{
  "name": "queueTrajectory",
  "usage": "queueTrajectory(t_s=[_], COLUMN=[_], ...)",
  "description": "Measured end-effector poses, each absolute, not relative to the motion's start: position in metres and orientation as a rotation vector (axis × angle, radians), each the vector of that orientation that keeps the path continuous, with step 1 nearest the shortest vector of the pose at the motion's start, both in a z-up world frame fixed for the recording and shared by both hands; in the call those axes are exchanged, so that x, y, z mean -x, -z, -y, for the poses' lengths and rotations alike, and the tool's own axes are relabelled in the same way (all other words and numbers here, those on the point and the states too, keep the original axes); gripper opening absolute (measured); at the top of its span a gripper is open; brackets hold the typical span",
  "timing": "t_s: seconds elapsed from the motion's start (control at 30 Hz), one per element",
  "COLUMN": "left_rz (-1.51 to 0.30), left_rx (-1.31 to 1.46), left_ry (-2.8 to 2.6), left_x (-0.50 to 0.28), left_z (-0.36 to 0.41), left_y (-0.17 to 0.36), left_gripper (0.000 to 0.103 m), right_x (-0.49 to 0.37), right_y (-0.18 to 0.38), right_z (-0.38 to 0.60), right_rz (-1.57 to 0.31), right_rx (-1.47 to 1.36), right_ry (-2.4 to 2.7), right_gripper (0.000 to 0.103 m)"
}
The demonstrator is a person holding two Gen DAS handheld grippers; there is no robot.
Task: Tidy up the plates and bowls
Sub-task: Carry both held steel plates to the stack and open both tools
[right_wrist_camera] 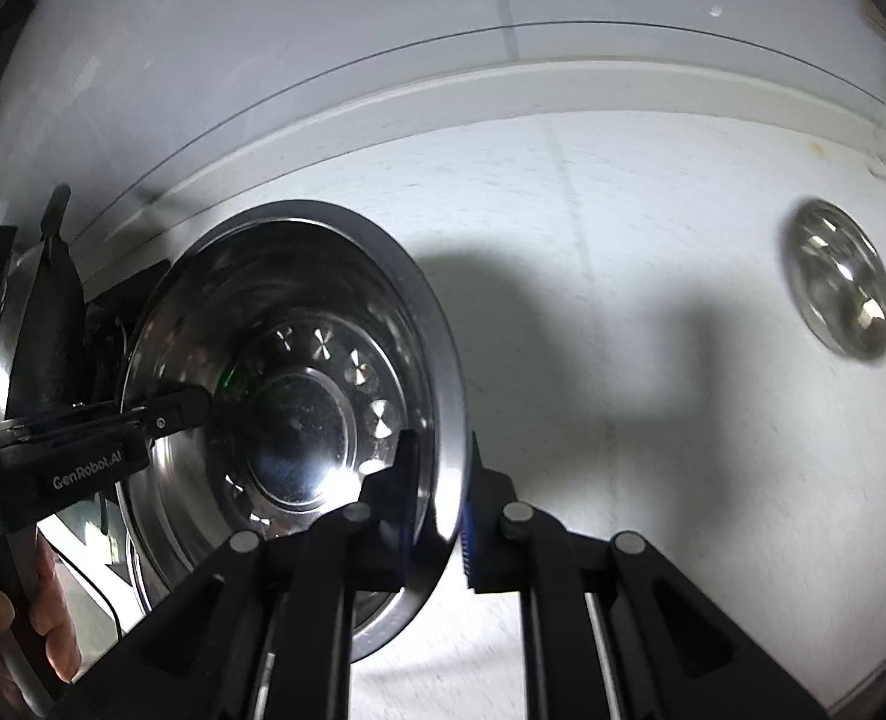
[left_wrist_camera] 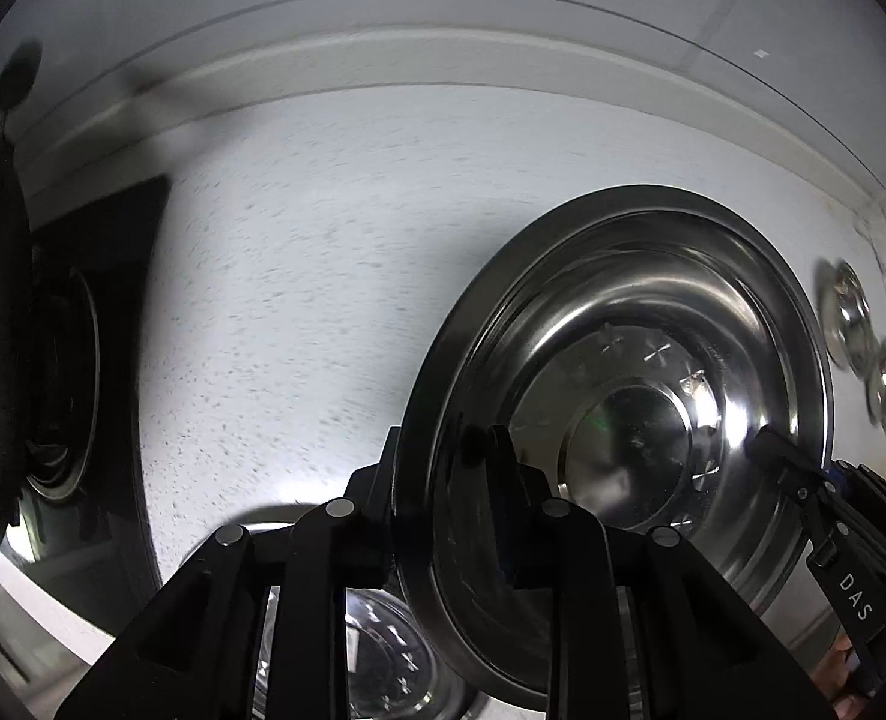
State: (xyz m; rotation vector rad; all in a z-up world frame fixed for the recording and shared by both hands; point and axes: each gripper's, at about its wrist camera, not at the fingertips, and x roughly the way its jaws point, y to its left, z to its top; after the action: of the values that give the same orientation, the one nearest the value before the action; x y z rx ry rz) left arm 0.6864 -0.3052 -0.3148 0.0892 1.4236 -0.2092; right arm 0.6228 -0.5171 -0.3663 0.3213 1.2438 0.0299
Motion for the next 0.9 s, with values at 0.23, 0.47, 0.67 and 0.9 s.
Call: queueTrajectory(t_s=[0.23, 0.47, 0.67, 0.9], left_rz=[-1.470, -1.517, -1.489, -1.443], left_rx=[-0.057, -0.056, -0.091, -0.076], left_ry=[0.167, 0.161, 0.174, 0.165], left_x=[-0.708, -0.722, -0.724, -0.719], left_z=[0.291, 0.298, 0.307, 0.309], left_y=[0.351, 0.381, 0.386, 0.360], left_gripper=[0.022, 0.022, 0.037, 0.058], right_x=[-0.647, -0.664, -0.666, -0.658], right_y=[0.397, 0.425, 0.436, 0.415], right_z=[0.506, 0.497, 0.496, 0.510], right_rz=[-1.301, -1.343, -1.347, -1.285], right_rx=[-0.282, -0.286, -0.316, -0.334], right_ry=[-0.053, -0.044, -0.048, 0.005], right_gripper=[0.011, 0.011, 0.030, 0.049])
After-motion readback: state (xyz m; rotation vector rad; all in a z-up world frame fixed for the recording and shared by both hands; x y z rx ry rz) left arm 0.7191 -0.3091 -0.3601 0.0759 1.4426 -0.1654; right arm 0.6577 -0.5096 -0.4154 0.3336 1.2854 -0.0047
